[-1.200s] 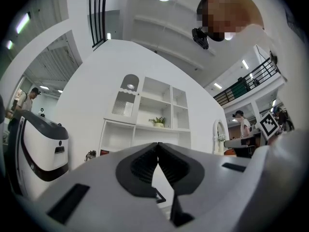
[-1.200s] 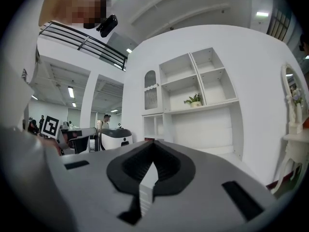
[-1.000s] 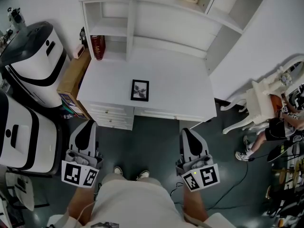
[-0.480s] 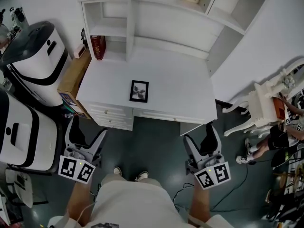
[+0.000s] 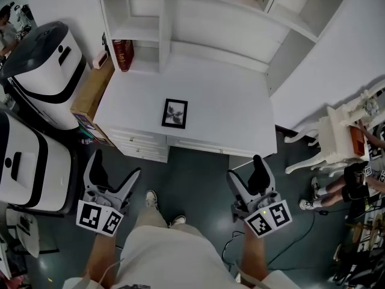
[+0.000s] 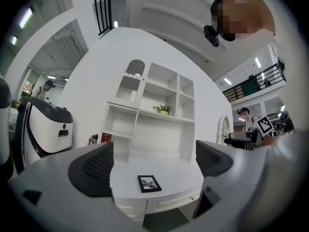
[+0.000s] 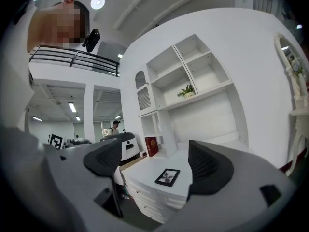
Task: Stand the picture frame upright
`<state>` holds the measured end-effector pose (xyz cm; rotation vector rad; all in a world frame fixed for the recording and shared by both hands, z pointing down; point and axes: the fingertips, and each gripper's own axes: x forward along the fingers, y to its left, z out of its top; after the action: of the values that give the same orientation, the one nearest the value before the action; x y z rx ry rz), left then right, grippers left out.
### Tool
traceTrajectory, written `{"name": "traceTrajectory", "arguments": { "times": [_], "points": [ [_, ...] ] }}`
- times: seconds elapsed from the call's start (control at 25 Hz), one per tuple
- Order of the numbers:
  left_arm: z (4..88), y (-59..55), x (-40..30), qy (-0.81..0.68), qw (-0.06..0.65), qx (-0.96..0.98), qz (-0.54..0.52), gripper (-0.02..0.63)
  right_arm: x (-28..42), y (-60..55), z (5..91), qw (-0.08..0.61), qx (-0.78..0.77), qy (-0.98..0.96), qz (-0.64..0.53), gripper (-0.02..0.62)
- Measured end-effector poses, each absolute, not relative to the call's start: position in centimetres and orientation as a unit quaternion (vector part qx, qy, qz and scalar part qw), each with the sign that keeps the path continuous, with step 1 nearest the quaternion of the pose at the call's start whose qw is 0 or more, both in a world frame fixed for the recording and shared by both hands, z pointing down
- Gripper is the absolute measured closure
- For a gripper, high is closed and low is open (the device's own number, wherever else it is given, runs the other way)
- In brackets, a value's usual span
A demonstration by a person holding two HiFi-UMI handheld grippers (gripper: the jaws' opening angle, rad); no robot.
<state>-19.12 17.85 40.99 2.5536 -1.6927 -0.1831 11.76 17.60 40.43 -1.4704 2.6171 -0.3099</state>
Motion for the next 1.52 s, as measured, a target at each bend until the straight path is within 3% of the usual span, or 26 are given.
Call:
{"name": "traceTrajectory", "arguments": {
  "times": [0.84, 1.52],
  "points": [
    [47.9, -9.8, -20.8, -0.47, 0.118, 0.874, -0.033, 0.097, 3.8, -6.3, 44.6, -0.008, -0.5, 0.849, -0.172, 0.17],
    [55.6, -16.6, -13.8, -0.446, 0.191, 0.873, 0.045, 0.097, 5.5, -14.1, 50.1, -0.045, -0.446, 0.862, -0.238, 0.17]
  ]
}}
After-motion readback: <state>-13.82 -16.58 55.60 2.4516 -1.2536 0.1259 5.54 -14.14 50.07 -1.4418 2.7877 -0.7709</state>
